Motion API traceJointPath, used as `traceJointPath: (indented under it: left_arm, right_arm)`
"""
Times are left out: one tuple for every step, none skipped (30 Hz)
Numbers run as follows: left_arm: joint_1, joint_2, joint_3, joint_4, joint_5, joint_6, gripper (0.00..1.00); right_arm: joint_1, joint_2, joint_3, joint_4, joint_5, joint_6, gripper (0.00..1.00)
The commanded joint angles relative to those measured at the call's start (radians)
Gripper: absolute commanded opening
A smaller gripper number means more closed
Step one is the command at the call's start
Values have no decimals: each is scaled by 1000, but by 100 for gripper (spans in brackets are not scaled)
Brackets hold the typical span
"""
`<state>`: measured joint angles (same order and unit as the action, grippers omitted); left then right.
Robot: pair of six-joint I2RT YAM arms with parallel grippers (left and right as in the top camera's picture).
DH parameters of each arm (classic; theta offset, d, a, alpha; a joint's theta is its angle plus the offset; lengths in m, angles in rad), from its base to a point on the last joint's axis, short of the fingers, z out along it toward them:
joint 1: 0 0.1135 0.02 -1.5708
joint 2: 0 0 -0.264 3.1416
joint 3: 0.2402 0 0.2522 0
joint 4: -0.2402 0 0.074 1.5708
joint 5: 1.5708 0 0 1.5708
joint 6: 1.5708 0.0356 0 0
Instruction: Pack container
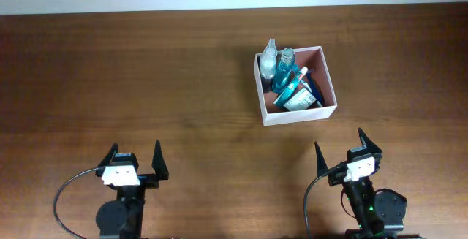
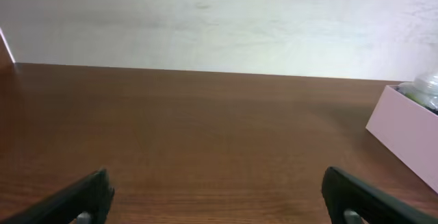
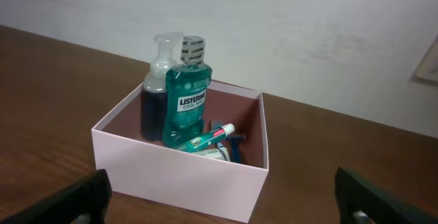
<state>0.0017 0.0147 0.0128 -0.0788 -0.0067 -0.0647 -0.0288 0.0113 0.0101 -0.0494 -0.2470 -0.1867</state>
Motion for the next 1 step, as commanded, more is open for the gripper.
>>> traceJointPath:
  left_arm:
    - [5, -9, -4, -4, 8, 5, 100]
  right_arm:
    - [9, -8, -5, -8, 19, 8, 99]
